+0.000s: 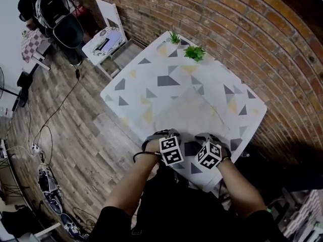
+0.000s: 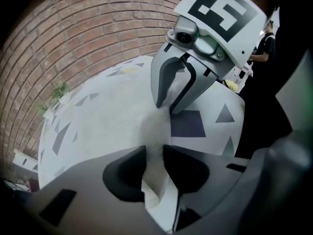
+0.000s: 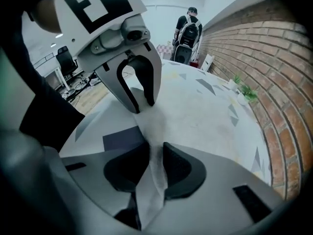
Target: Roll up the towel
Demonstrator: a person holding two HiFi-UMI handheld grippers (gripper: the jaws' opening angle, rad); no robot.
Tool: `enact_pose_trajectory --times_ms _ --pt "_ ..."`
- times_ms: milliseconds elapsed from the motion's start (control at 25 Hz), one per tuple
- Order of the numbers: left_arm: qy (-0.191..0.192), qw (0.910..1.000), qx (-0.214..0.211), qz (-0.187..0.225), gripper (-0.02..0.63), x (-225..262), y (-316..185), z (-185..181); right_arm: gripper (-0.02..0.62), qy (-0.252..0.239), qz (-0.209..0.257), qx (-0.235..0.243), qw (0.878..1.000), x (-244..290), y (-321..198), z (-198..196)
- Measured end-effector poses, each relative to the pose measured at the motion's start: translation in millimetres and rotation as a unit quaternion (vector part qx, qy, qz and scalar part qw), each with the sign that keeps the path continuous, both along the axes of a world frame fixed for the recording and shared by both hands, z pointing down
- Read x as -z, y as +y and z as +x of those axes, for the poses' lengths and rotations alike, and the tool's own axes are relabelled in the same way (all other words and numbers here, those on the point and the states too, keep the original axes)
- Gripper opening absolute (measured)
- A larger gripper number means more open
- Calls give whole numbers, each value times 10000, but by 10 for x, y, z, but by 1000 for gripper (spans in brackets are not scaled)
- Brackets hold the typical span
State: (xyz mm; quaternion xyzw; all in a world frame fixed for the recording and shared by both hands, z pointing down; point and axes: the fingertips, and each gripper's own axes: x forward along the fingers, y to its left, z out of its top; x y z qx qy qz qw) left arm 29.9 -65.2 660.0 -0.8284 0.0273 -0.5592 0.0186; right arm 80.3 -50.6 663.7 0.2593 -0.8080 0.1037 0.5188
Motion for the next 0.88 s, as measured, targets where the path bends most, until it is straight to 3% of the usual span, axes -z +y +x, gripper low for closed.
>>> enact_pose_trajectory --times_ms 120,400,520,640,880 --pt "-6 9998 21 -185 112 1 84 -9 59 -12 -108 73 9999 9 95 28" --pt "-163 9977 -95 -650 112 14 509 -89 44 -230 -661 478 9964 57 469 -30" --pt "-297 9985 -171 -416 132 41 611 -105 43 -380 -895 529 9939 93 599 -50" --pt "-352 9989 -240 -170 230 51 664 -74 41 -522 -1010 442 9925 140 600 -46" --pt "-279 9994 -168 84 228 58 565 -17 41 -880 -1189 54 9890 278 415 -14"
